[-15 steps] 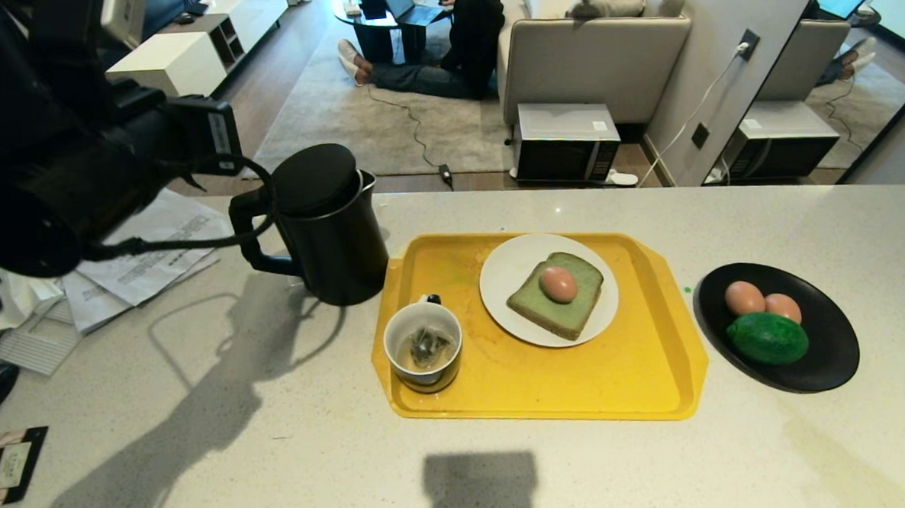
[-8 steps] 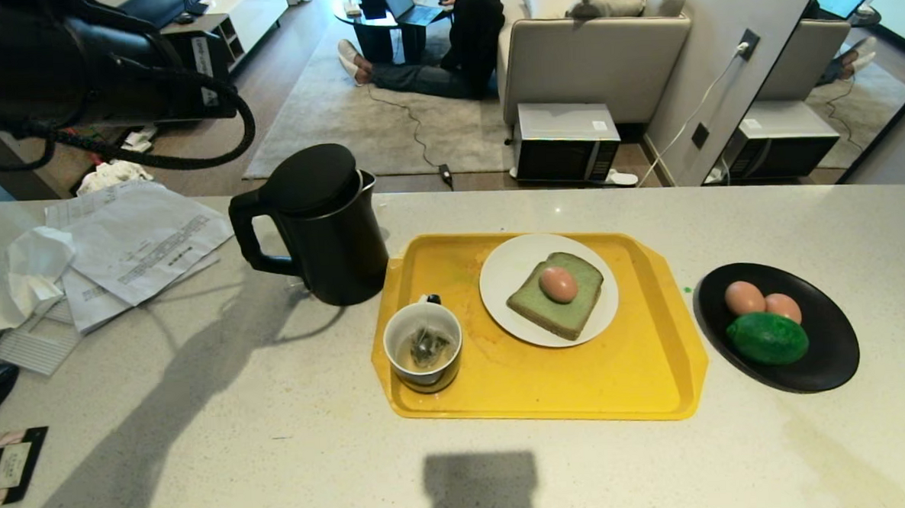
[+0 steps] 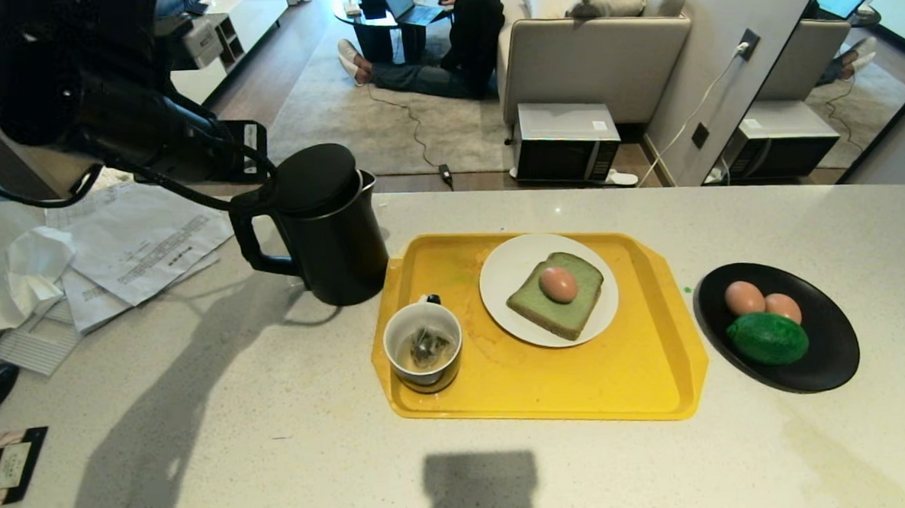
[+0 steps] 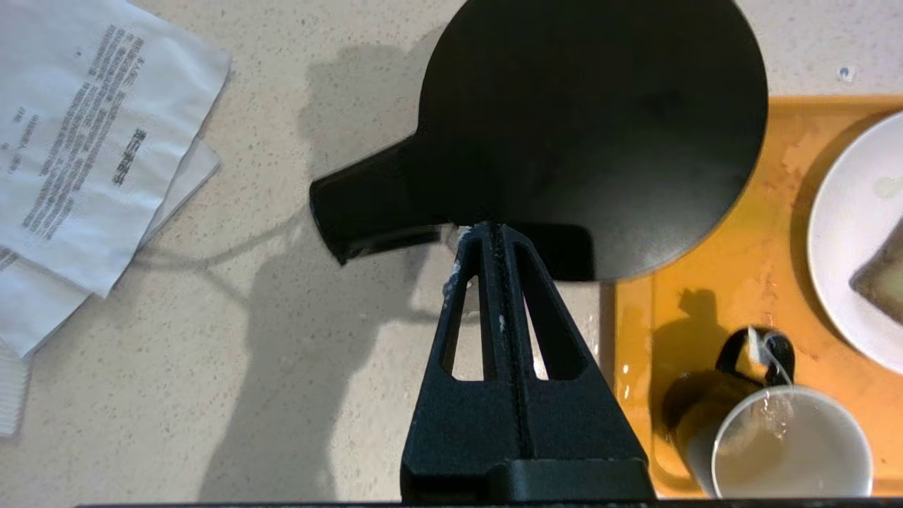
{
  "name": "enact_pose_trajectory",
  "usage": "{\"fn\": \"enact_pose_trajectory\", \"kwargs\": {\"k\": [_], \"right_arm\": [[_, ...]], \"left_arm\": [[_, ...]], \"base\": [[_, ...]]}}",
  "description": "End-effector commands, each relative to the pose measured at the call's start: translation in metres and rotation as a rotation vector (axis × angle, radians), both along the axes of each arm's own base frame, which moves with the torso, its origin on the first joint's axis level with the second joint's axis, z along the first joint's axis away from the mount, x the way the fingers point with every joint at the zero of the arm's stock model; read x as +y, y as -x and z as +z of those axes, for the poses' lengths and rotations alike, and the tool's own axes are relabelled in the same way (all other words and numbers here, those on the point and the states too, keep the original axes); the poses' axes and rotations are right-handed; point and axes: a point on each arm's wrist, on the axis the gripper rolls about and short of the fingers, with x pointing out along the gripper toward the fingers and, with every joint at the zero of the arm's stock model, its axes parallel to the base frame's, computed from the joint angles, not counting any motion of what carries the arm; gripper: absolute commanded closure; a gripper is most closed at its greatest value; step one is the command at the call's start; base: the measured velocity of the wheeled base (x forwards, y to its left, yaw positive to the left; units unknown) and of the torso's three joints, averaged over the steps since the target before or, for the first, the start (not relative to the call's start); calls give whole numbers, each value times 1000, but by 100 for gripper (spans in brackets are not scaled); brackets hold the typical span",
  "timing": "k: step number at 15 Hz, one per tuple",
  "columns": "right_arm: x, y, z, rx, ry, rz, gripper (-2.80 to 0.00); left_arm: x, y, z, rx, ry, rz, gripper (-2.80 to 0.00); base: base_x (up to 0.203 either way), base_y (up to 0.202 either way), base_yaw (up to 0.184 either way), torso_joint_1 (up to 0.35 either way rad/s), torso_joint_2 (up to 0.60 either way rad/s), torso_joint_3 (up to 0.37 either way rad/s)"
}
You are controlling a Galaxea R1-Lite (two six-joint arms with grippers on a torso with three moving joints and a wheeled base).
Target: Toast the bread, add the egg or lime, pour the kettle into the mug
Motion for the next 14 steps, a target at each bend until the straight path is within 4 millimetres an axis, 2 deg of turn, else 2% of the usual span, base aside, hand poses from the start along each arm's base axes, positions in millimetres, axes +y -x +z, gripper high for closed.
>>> {"fn": "enact_pose_trajectory", "kwargs": {"k": [1, 7, 14], "right_arm": [[0, 0, 0, 2, 1, 1, 0], [0, 0, -1, 3, 1, 1, 0], [0, 0, 0, 2, 1, 1, 0]], "left_arm": [[-6, -21, -13, 8, 4, -6, 0], [-22, -43, -25, -38, 19, -32, 0], [-31, -50, -36, -7, 9, -48, 0]], "base": [[0, 0, 0, 0, 0, 0], [0, 0, 0, 0, 0, 0], [0, 0, 0, 0, 0, 0]]}}
